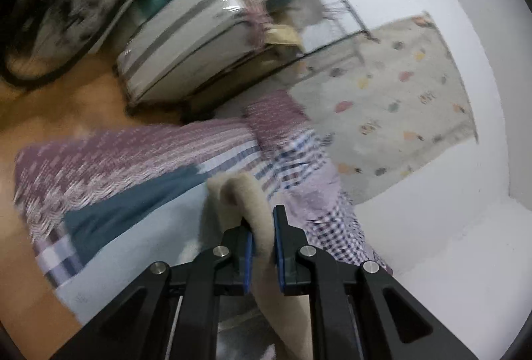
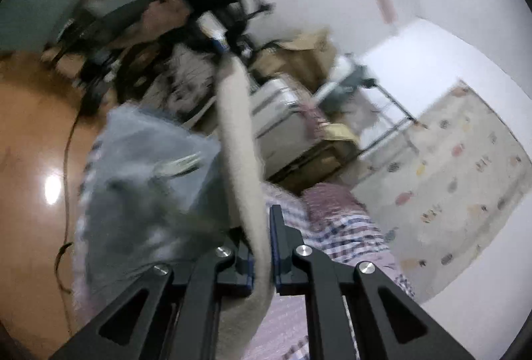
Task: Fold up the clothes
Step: 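Carry the lifted shirt with both tools toward the clothes pile beside the bed, then lower the shirt onto the folded clothes pile and open both tools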
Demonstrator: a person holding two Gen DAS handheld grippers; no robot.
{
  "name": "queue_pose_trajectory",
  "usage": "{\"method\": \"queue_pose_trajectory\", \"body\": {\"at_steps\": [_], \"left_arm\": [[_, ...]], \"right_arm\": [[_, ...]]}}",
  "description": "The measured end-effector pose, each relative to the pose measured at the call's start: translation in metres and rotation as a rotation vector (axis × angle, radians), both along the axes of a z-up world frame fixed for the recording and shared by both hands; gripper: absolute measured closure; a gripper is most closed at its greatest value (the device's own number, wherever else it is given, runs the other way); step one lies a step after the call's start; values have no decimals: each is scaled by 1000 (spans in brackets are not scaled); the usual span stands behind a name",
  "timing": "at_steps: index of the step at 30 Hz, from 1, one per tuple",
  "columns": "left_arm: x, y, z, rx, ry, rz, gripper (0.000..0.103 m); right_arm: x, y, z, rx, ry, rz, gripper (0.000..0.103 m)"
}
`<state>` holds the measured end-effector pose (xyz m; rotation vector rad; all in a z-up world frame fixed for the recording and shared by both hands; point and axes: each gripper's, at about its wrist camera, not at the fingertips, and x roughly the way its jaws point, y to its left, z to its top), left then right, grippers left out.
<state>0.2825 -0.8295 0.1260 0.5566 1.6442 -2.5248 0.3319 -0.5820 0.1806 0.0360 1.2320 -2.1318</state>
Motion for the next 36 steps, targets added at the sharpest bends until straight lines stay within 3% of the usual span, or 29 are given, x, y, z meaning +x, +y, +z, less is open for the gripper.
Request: {"method": "queue_pose_trajectory", "body": {"at_steps": [6,11,20,23,25,27,32,34,36], "left_arm": [[22,-8,-56,61,-52,40,93],[23,-6,-74,65,-77,48,92],[38,-10,-88,60,-144,115,91],[49,-12,-89,49,-177,154,76],[59,-12,-86,41,-182,184,58],[69,-9,-78,20,-179,204,49],[84,13,-39,-71,-134,216,28],[87,30,-16,-124,-90,205,21],[87,52,9,-178,-51,187,19]], "right_arm": [[10,-18,-44,41,-178,4,96],[3,-20,-47,-3,-324,-46,95],[0,-16,-53,9,-433,-93,93],[-2,-13,-51,3,-475,-108,88],[0,-6,-48,-12,-505,-120,70],[0,0,-44,-35,-536,-124,57],[8,26,-20,-119,-561,-139,49],[10,49,-3,-204,-563,-148,34],[12,73,13,-285,-560,-164,27]]}}
